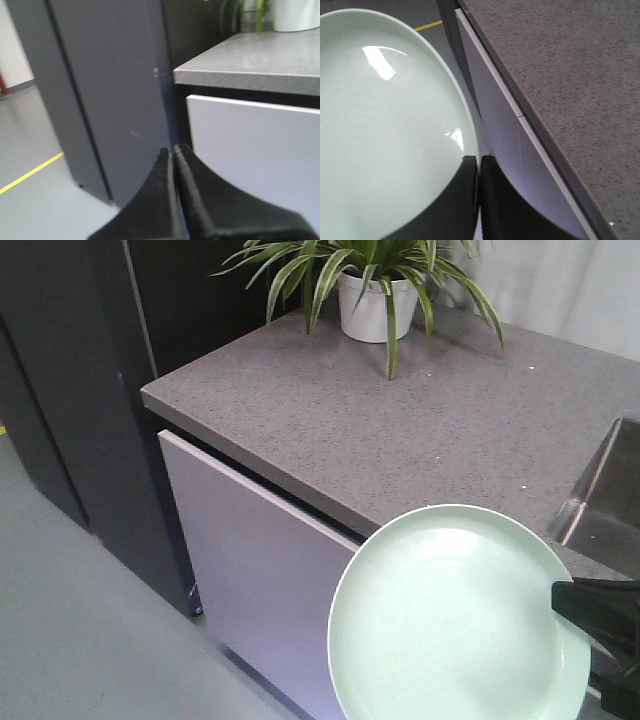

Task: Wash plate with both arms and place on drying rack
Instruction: 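Turn the base toward the steel sink, plate held in right gripper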

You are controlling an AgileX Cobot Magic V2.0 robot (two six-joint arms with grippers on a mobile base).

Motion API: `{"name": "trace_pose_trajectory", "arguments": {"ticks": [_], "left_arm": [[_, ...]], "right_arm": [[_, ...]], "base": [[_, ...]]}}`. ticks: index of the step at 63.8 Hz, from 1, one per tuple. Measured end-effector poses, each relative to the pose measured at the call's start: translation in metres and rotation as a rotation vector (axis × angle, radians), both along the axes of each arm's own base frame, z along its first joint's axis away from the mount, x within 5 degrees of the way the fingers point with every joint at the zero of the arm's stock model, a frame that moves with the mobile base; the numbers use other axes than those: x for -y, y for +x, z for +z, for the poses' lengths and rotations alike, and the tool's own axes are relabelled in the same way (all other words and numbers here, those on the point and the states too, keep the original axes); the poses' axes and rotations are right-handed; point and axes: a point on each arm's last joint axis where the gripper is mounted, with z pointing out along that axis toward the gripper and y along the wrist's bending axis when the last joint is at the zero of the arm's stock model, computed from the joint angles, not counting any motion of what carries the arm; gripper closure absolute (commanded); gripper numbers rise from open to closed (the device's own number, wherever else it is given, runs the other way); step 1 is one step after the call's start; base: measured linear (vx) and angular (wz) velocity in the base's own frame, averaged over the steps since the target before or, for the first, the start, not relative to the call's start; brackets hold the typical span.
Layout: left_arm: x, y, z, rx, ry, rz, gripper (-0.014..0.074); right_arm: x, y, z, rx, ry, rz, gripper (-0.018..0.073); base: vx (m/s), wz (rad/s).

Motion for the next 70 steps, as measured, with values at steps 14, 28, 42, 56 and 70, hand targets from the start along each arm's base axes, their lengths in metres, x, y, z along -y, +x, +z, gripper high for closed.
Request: {"name": "trace_pose_trajectory", "arguments": {"ticks": [14,28,42,56,70], "left_arm": [[0.0,0.0,0.0,0.0,0.0,0.0,0.0603],[0.0,0.0,0.0,0.0,0.0,0.0,0.0603],[0.0,0.0,0.0,0.0,0.0,0.0,0.0603],[0.0,0.0,0.0,0.0,0.0,0.0,0.0603],[0.0,0.0,0.0,0.0,0.0,0.0,0.0603]], "right_arm": [[0.0,0.0,0.0,0.0,0.0,0.0,0.0561],[0.0,0.0,0.0,0.0,0.0,0.0,0.0561],[0.0,0.0,0.0,0.0,0.0,0.0,0.0561],[0.0,0.0,0.0,0.0,0.0,0.0,0.0561],[0.0,0.0,0.0,0.0,0.0,0.0,0.0561]], "base": [[0.09,-0.35],[0.08,-0.33],[0.07,-0.29],[0.06,-0.28],[0.05,-0.32]]}}
